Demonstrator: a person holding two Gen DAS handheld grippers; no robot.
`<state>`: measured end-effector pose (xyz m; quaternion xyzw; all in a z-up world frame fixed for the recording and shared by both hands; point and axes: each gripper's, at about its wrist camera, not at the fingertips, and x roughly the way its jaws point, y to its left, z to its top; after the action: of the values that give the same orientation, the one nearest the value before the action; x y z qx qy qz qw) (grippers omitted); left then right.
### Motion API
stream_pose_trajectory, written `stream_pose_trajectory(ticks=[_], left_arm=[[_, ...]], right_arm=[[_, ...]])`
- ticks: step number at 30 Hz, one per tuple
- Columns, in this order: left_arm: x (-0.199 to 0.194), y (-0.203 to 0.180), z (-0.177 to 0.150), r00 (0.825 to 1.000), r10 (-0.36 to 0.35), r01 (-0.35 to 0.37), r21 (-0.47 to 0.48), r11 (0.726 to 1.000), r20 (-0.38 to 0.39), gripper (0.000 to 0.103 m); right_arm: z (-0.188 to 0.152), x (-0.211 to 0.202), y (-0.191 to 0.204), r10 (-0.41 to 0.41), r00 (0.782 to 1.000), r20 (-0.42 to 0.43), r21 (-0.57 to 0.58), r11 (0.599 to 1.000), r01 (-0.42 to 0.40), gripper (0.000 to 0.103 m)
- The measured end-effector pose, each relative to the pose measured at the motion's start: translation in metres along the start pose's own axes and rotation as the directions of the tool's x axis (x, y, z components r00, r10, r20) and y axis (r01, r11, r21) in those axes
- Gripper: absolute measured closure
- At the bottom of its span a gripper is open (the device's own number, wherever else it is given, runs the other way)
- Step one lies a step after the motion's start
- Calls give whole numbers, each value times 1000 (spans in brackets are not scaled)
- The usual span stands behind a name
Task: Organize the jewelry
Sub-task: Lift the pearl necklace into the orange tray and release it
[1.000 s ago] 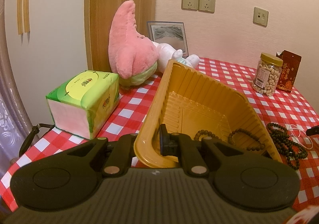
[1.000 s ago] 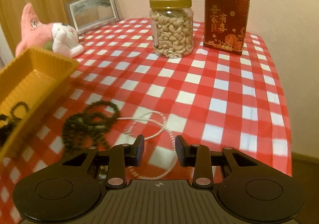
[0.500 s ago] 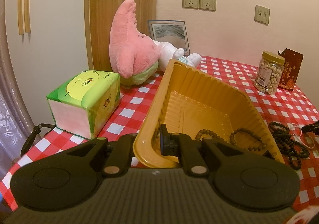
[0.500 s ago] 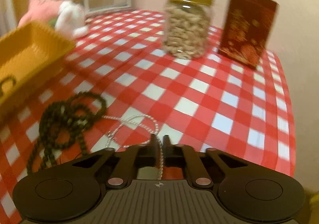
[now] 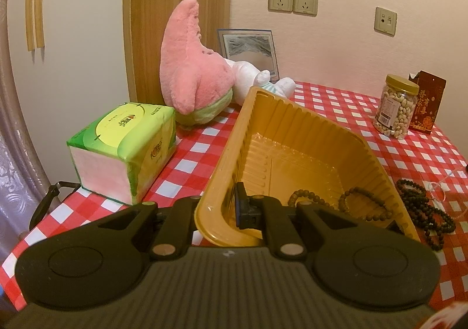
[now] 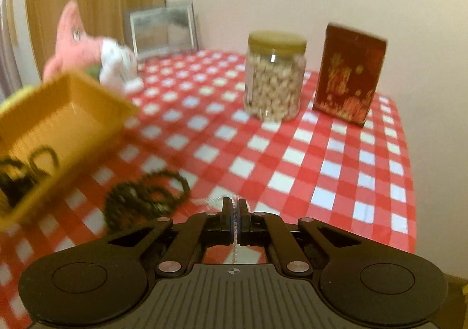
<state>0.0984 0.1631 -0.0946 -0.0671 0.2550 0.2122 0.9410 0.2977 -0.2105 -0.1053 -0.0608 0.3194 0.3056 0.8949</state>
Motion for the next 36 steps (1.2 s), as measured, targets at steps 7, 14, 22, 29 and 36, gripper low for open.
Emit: stream_pose_trajectory(ticks=[7,14,22,29,36], left_arm=[[2,-1,1,1000,-5,5,9,1000,3,94],[3,-1,1,1000,-10,10,16,1000,4,94],[3,-2,1,1000,-15,15,25,1000,7,94],[2,-2,1,1000,-22,22,26,999,7,94],[1,-1,1,999,-33,33,21,999,3,95]], right_arm=[[29,-58,12,14,994,109,16,1000,-16,101],[55,-95,24,30,986,162,29,999,-35,101],[82,-124,51,81,976,202,19,996,-87,101],[110,-130,91,196,949,246,-35,980,-194,101],[135,-102,146,315,906,283,-68,949,-308,101]])
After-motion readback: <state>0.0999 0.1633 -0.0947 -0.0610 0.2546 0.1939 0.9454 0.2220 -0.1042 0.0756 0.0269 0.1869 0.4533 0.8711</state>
